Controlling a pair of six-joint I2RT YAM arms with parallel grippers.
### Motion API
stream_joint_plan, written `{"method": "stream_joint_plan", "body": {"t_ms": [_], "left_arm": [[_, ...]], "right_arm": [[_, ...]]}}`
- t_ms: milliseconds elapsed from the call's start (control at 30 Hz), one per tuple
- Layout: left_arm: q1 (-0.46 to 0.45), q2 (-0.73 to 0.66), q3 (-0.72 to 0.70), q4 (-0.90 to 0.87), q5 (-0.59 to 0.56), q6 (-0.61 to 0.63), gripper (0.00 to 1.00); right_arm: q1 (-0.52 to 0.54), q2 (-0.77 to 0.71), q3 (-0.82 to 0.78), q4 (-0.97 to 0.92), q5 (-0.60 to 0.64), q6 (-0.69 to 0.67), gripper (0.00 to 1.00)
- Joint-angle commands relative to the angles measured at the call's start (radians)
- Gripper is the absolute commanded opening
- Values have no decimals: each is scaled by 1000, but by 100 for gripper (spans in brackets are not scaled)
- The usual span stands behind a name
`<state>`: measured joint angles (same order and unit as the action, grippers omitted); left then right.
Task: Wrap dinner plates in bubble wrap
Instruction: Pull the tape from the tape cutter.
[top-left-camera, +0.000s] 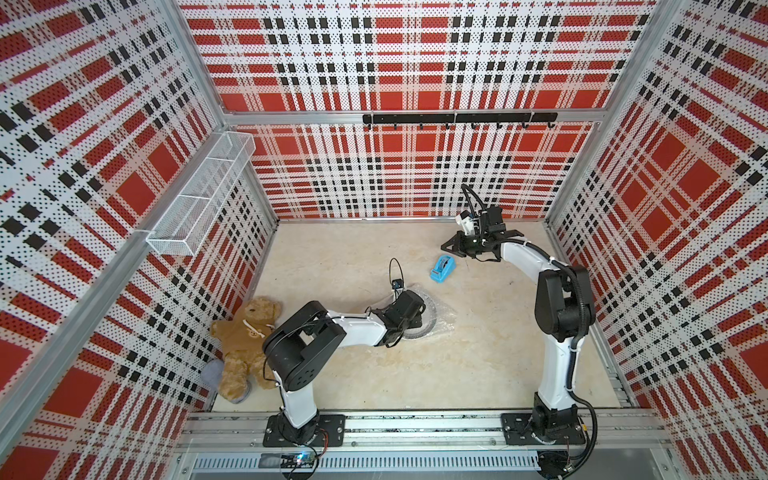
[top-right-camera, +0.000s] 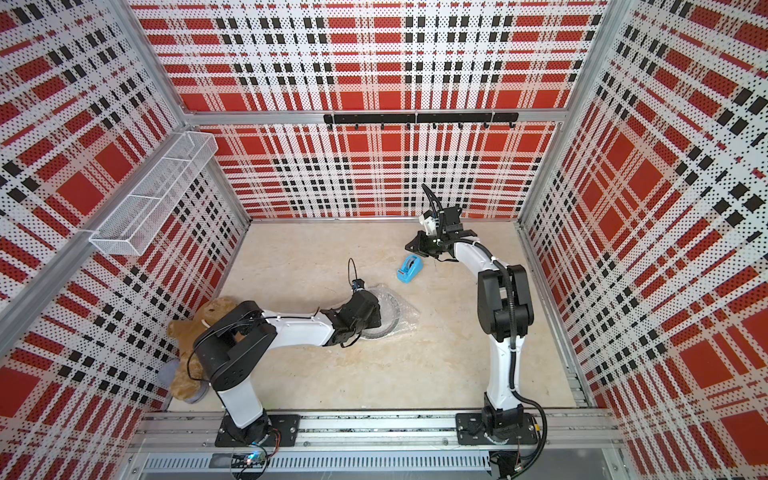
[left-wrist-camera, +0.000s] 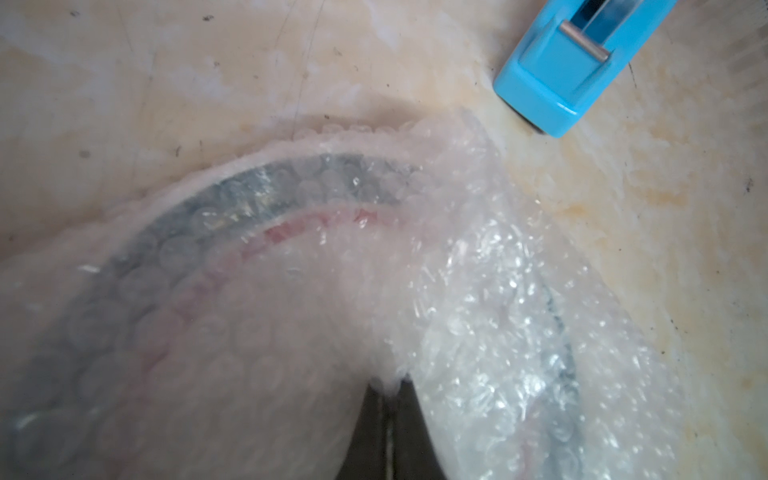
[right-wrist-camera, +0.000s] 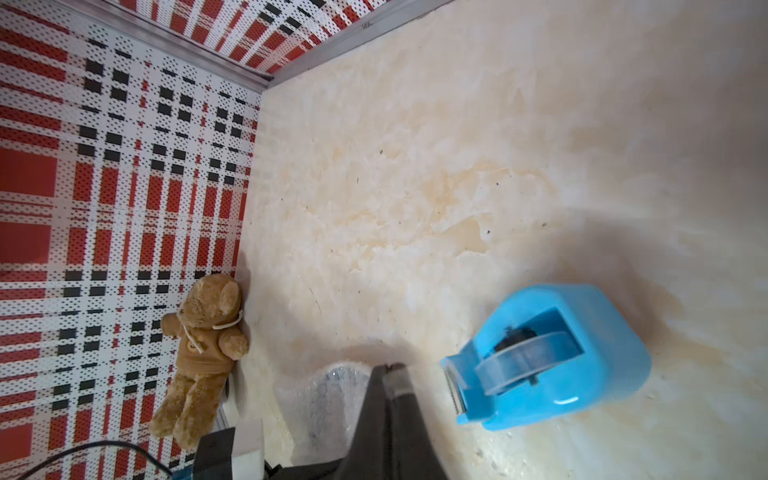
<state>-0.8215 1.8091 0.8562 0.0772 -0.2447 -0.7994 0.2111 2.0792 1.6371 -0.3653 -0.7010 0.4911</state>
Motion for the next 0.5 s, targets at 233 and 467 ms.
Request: {"method": "stream_joint_plan", "body": {"t_ms": [233,467], "left_arm": [[-25,101,-51,-217,105,11,0],[-25,102,-53,-215,102,9,0]], "right_arm": [[21,-77,-65,196,63,111,0],[28,-78,-72,250,41,143,0]]}}
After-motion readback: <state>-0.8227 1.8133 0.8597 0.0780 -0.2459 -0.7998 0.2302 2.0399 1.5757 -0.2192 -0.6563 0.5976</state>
